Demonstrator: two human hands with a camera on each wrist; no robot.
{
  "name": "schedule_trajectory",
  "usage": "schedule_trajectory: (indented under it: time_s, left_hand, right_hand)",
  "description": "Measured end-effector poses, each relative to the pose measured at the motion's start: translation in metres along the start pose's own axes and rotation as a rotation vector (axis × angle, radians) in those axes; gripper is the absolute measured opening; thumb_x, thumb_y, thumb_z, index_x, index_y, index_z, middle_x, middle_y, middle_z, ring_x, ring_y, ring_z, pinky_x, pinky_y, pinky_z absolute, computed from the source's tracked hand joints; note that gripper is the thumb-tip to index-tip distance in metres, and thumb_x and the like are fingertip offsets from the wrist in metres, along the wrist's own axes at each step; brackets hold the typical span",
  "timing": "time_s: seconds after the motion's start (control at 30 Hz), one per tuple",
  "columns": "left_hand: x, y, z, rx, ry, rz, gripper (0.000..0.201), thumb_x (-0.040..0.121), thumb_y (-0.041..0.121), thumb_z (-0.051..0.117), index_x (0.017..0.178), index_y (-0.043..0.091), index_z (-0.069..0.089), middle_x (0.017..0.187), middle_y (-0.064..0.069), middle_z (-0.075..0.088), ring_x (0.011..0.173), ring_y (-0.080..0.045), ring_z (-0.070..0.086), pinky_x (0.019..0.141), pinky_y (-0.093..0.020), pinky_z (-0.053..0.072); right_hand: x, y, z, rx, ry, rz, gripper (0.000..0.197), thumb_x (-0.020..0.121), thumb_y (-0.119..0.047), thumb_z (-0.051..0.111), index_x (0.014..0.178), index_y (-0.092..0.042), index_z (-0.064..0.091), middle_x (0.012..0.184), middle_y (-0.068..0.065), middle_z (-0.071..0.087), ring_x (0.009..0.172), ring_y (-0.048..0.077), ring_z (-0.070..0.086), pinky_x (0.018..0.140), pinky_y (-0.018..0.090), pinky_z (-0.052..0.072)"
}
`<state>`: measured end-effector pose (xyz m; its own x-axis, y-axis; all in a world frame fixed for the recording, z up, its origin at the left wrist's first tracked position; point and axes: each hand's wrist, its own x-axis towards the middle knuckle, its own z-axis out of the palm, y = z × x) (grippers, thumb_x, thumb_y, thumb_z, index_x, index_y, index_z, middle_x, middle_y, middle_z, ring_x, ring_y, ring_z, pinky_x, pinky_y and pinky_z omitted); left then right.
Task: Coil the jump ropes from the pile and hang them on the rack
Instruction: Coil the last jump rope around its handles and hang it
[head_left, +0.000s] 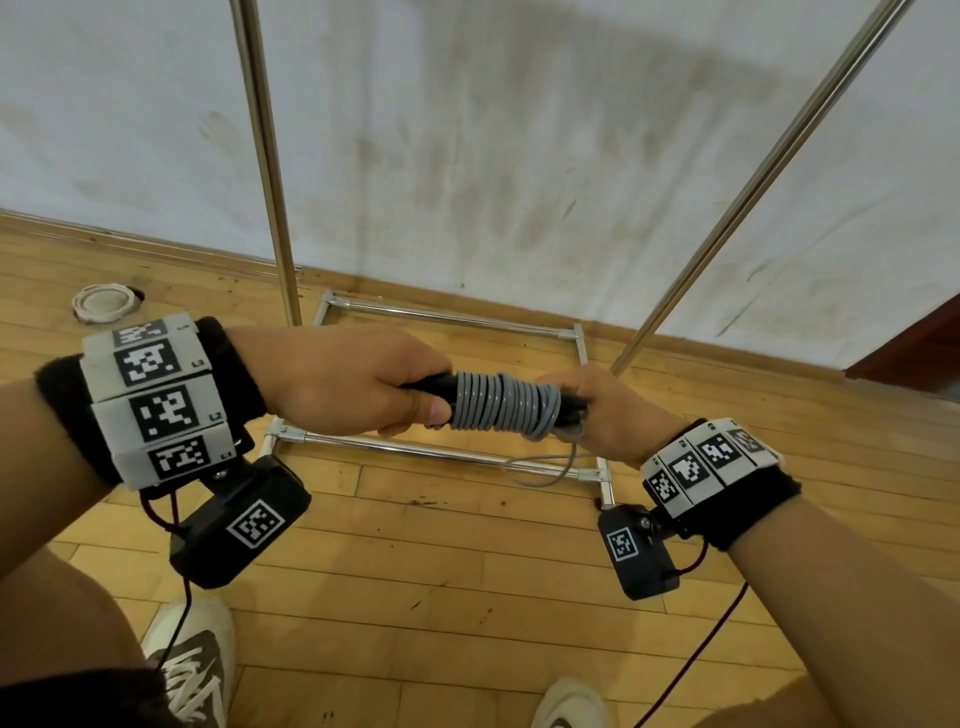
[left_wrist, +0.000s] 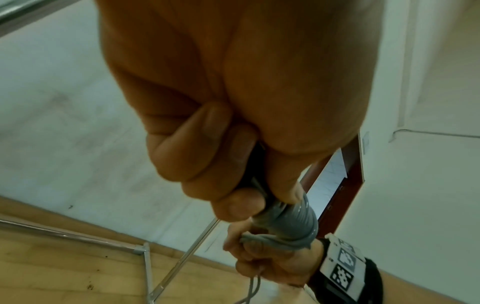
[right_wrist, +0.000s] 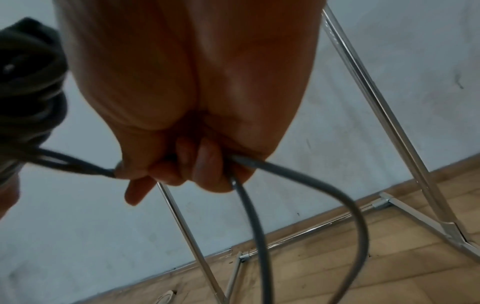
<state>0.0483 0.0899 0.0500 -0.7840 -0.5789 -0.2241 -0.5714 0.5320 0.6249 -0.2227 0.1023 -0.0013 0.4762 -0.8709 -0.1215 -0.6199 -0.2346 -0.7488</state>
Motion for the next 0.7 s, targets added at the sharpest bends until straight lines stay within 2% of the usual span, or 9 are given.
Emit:
schedule_trajectory:
  time_s: [0.07,0.17,0.23,0.3,0.33,0.4,0.5,0.63,0.7]
  left_hand:
    - [0.002,0.001,0.004,0.052,-0.047,-0.006,0.020,0.099,0.036,0.050,0.081,0.027,0.052,0.065,0.008,0.056,0.055,-0.003,0.049,0.056,-0.021,0.042]
    - [0.005,0.002,0.009,0.127,-0.079,-0.010,0.022,0.100,0.038,0.050,0.080,0.028,0.050,0.064,0.008,0.055,0.053,-0.002,0.049,0.056,-0.020,0.041]
    - [0.005,0.001,0.012,0.151,-0.105,-0.020,0.022,0.100,0.039,0.049,0.080,0.031,0.049,0.066,0.007,0.056,0.053,-0.001,0.049,0.056,-0.020,0.042]
    - [0.006,-0.001,0.015,0.208,-0.113,-0.039,0.023,0.100,0.042,0.048,0.079,0.032,0.048,0.066,0.007,0.056,0.052,-0.001,0.050,0.056,-0.021,0.043]
    - [0.007,-0.001,0.016,0.250,-0.109,-0.054,0.024,0.100,0.043,0.048,0.079,0.032,0.047,0.066,0.007,0.055,0.053,-0.002,0.050,0.056,-0.021,0.042]
    - [0.011,-0.003,0.019,0.314,-0.093,-0.083,0.025,0.100,0.045,0.047,0.079,0.032,0.046,0.068,0.006,0.056,0.054,-0.005,0.050,0.057,-0.023,0.043]
    - [0.017,-0.003,0.019,0.351,-0.065,-0.117,0.025,0.100,0.044,0.047,0.078,0.033,0.044,0.071,0.006,0.057,0.058,-0.008,0.053,0.057,-0.024,0.044]
    - [0.025,-0.005,0.018,0.396,0.024,-0.175,0.022,0.101,0.042,0.046,0.082,0.031,0.045,0.076,0.005,0.058,0.062,-0.011,0.056,0.057,-0.026,0.046]
    - [0.027,-0.006,0.016,0.415,0.103,-0.190,0.024,0.101,0.041,0.046,0.079,0.032,0.042,0.075,0.006,0.057,0.060,-0.009,0.053,0.053,-0.023,0.040]
  right_hand:
    - [-0.001,-0.001,-0.003,-0.007,0.025,-0.008,0.031,0.087,-0.006,0.069,0.088,-0.037,0.069,0.078,-0.018,0.071,0.078,0.001,0.068,0.071,0.016,0.053]
    - [0.000,-0.001,-0.002,-0.023,0.101,0.031,0.005,0.081,-0.037,0.071,0.081,-0.032,0.071,0.077,-0.012,0.073,0.072,0.011,0.070,0.060,0.025,0.055]
    - [0.000,0.002,-0.003,-0.086,0.153,0.082,0.027,0.069,-0.057,0.070,0.074,-0.030,0.072,0.072,-0.003,0.073,0.066,0.026,0.068,0.057,0.041,0.055]
    - [0.000,0.005,-0.006,-0.126,0.166,0.109,0.035,0.066,-0.063,0.068,0.072,-0.029,0.072,0.064,-0.004,0.071,0.050,0.013,0.058,0.047,0.029,0.047]
    - [0.001,0.006,-0.008,-0.135,0.173,0.116,0.036,0.067,-0.063,0.067,0.070,-0.028,0.070,0.059,-0.005,0.067,0.045,0.004,0.050,0.045,0.020,0.041]
    - [0.001,0.003,-0.010,-0.154,0.206,0.103,0.034,0.075,-0.058,0.067,0.066,-0.025,0.065,0.049,-0.007,0.056,0.042,0.002,0.043,0.043,0.012,0.034]
    - [0.002,-0.007,-0.012,-0.161,0.250,0.050,0.031,0.089,-0.041,0.065,0.068,-0.019,0.066,0.044,-0.011,0.041,0.041,0.006,0.035,0.043,0.015,0.028]
    - [-0.002,-0.022,-0.016,-0.010,0.266,0.087,0.039,0.100,-0.023,0.053,0.068,-0.003,0.063,0.050,-0.002,0.053,0.048,0.009,0.050,0.047,0.020,0.036]
    - [-0.004,-0.029,-0.017,0.148,0.265,0.132,0.029,0.097,-0.011,0.050,0.075,0.001,0.065,0.056,-0.001,0.060,0.048,0.009,0.046,0.046,0.021,0.036]
